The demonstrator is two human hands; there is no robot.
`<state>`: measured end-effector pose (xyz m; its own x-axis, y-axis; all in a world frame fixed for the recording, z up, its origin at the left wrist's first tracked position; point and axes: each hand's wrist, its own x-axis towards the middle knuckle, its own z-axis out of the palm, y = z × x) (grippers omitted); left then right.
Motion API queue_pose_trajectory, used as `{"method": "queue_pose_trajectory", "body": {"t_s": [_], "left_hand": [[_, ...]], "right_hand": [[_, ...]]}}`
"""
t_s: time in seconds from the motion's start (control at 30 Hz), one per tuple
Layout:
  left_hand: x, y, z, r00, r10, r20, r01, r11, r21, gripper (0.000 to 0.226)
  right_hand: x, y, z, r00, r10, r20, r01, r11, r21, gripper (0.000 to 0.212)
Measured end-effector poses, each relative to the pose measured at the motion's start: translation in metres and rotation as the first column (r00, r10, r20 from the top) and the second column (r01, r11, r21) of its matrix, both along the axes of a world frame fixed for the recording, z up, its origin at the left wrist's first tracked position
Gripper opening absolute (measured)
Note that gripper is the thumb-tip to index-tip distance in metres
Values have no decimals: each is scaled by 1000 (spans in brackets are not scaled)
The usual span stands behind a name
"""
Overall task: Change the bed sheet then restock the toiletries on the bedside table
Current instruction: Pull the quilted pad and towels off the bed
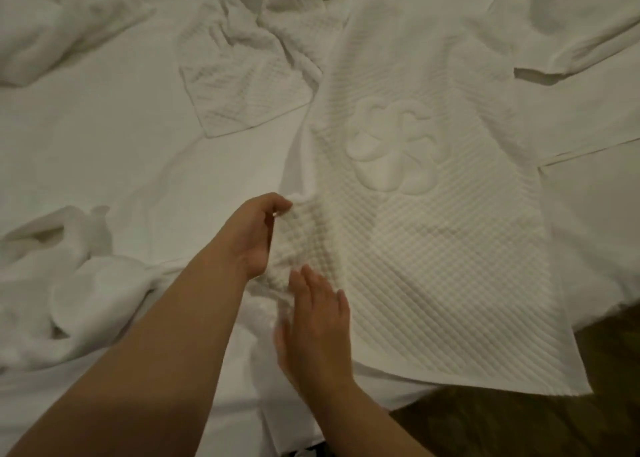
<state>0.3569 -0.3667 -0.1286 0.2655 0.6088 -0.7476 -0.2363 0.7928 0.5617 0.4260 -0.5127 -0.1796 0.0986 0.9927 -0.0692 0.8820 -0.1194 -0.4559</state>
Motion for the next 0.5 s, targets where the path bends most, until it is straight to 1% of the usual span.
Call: {"method": "queue_pose_trajectory", "body": {"t_s": [0.03,0.07,0.1,0.17,0.2,0.23,0.27,0.3,0.33,0.37,0.4,0.43,0.47,0.5], "left_hand": [[-4,2,-1,1000,-10,25,11,999,-38,44],[-5,5,-4,999,-41,35,44,996,-82,43],[-5,7,-6,997,-78,17,79,989,-124,43],[1,10,-7,991,-135,-25,129,976,-177,43],[8,12,-5,990,-129,-49,117,975,-186,37],[14,15,-2,989,-111,-101,95,984,-153,28],[19,16,-2,981,-64,-184,56,997,-49,25],[23,17,-3,956,-2,-295,39,992,119,22],[23,16,-1,895,63,-441,92,942,322,17],[19,13,3,795,131,-592,221,847,484,13],[11,6,6,668,208,-714,357,753,553,12],[0,-2,5,550,271,-790,447,704,553,11],[-14,-10,-3,466,300,-832,467,715,519,11],[-29,-18,-15,422,282,-861,424,779,463,14]], "right_hand": [[4,0,-7,1000,-9,13,8,995,102,24],[8,1,-11,1000,-17,14,14,985,174,14],[11,2,-12,1000,-29,-9,30,981,190,15],[17,-1,-13,993,-81,-91,98,975,200,9],[19,0,-10,983,-129,-134,153,970,190,19],[21,0,-5,970,-160,-185,184,976,119,37],[24,1,-2,959,-180,-221,188,982,13,55],[29,1,-3,958,-171,-229,145,981,-127,66],[35,0,-4,973,-124,-194,73,965,-251,69],[40,-3,-9,990,-44,-131,-1,947,-321,69],[43,-7,-14,996,34,-78,-60,933,-355,69],[46,-11,-18,994,106,-11,-102,923,-370,68],[49,-14,-22,983,164,78,-125,923,-365,66],[49,-18,-24,975,184,123,-125,916,-382,62]]}}
